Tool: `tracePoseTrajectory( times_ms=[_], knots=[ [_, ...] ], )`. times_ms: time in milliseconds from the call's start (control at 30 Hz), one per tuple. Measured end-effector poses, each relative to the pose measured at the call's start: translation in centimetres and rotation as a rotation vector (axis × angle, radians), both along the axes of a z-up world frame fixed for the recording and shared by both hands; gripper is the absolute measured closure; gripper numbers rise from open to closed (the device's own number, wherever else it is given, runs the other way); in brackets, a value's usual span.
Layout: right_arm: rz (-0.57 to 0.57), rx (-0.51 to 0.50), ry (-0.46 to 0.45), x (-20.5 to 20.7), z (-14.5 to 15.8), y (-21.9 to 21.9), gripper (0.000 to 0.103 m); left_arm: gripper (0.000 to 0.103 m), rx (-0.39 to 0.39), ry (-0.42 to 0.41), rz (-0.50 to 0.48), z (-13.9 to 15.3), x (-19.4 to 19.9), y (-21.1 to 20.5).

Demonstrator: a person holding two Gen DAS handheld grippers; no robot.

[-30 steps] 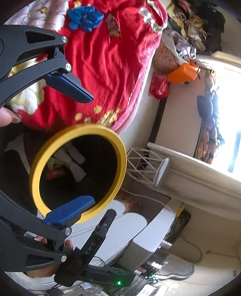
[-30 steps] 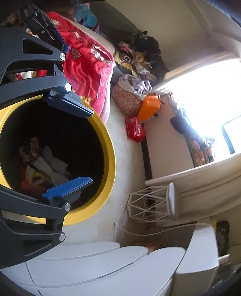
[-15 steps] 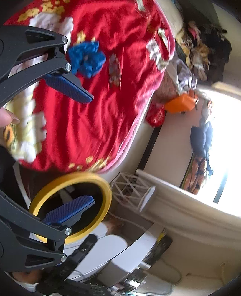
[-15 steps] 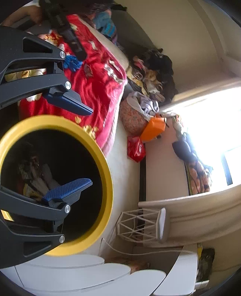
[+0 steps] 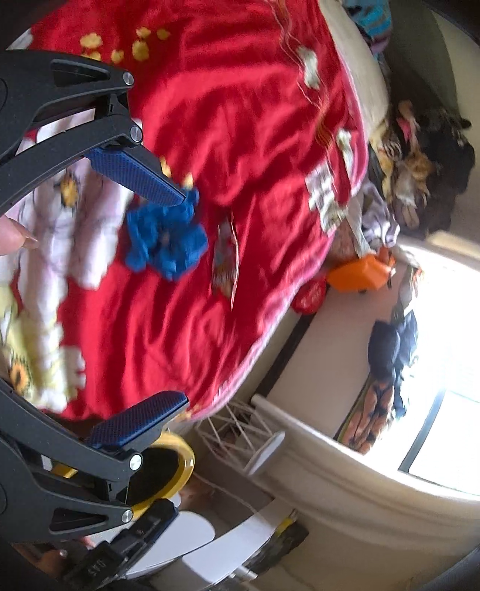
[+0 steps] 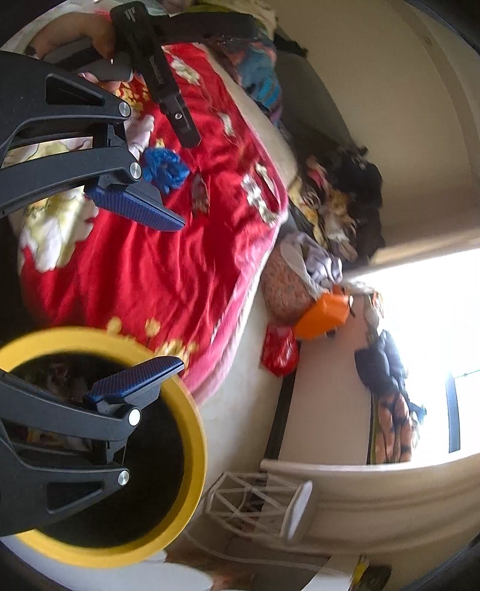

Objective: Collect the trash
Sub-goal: 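Move both open tools back over the blue wrapper and silver wrapper, then grasp the blue wrapper with the left tool while the right tool grasps the silver wrapper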

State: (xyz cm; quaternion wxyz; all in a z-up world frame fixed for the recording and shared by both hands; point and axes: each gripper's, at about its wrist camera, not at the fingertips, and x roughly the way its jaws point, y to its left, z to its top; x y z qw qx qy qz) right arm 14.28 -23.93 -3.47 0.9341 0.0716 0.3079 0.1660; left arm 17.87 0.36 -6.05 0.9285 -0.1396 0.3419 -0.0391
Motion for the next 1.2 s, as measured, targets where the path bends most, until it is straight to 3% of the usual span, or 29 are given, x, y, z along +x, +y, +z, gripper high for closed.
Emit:
tracePoseTrajectory(
  times_ms=[200,400,500,900,967,1133,1200],
  knots=[
    [0.13,-0.044,0.0,3.3,0.2,4.5,0.036,0.012,-0.02,0.055,0.057,-1.7,0.1,3.3],
    [0.228,-0.036,0.06,7.6,-1.2,8.8,0.037,0.026,-0.055,0.087,0.063,-3.2,0.6,5.0],
    [0.264,-0.074,0.096,9.4,-2.4,10.9,0.037,0.039,-0.066,0.099,0.059,-3.8,0.8,5.4],
    [0.348,-0.105,0.201,15.1,-6.6,16.7,0.04,0.059,-0.129,0.133,0.015,-5.9,1.9,5.5],
    [0.364,-0.102,0.221,15.6,-7.3,17.1,0.048,0.062,-0.135,0.134,0.004,-6.2,2.0,5.3],
    [0.422,-0.006,0.274,15.7,-8.1,17.2,0.094,0.079,-0.144,0.144,-0.011,-6.7,2.3,4.9],
    [0.43,0.025,0.275,15.1,-8.0,16.8,0.095,0.085,-0.148,0.15,-0.015,-7.0,2.3,4.8]
  ],
)
